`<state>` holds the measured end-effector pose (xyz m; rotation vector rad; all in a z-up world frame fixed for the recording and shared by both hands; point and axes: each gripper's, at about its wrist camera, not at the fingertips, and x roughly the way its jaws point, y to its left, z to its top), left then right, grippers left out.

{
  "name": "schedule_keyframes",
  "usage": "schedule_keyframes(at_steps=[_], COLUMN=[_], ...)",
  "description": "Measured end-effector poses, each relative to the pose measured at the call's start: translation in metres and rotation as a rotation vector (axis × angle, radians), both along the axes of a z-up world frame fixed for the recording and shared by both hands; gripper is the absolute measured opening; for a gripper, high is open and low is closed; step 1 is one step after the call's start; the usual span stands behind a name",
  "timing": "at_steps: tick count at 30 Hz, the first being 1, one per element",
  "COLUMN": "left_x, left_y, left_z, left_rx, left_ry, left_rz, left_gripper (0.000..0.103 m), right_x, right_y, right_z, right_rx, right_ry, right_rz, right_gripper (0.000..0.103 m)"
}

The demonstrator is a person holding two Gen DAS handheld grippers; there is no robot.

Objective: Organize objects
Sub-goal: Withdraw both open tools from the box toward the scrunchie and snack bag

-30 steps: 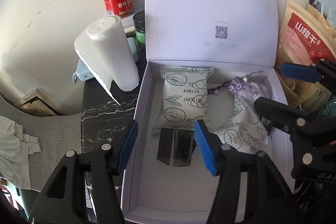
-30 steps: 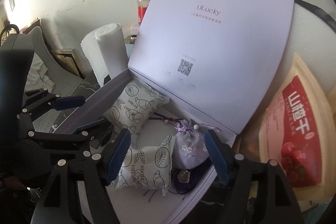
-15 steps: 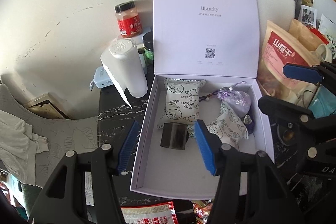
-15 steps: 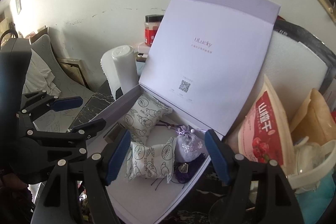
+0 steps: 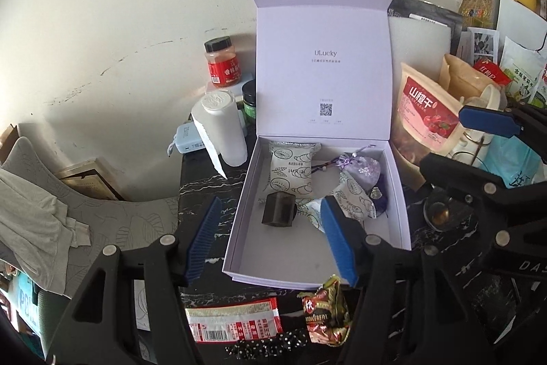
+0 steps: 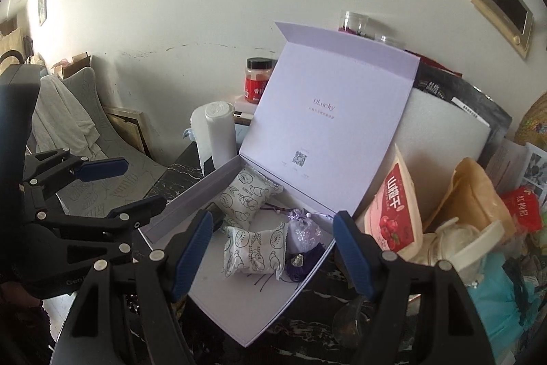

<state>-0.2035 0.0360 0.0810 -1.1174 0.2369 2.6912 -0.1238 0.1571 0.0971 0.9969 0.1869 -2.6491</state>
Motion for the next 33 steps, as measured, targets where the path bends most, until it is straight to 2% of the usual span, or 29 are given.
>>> schedule_keyframes(at_steps=[18, 25, 33], left_x=[0.099, 0.134, 0.165], left_y=[-0.005, -0.006, -0.01], left_z=[0.037, 0.036, 0.018], left_rx=[-0.018, -0.011, -0.005], left_ry=[0.096, 0.1, 0.064], left_rz=[0.025, 0.026, 0.033], left_gripper=[0.07, 0.072, 0.072], right_x=[0.073, 0.101, 0.125], right_y=[-0.002, -0.002, -0.004], right_z=[0.021, 0.018, 0.003], right_rx=[-0.002, -0.001, -0.001], right_ry=[0.055, 0.057, 0.033], right_rz=[0.043, 0.052, 0.079], right_gripper=[0.073, 0.073, 0.073])
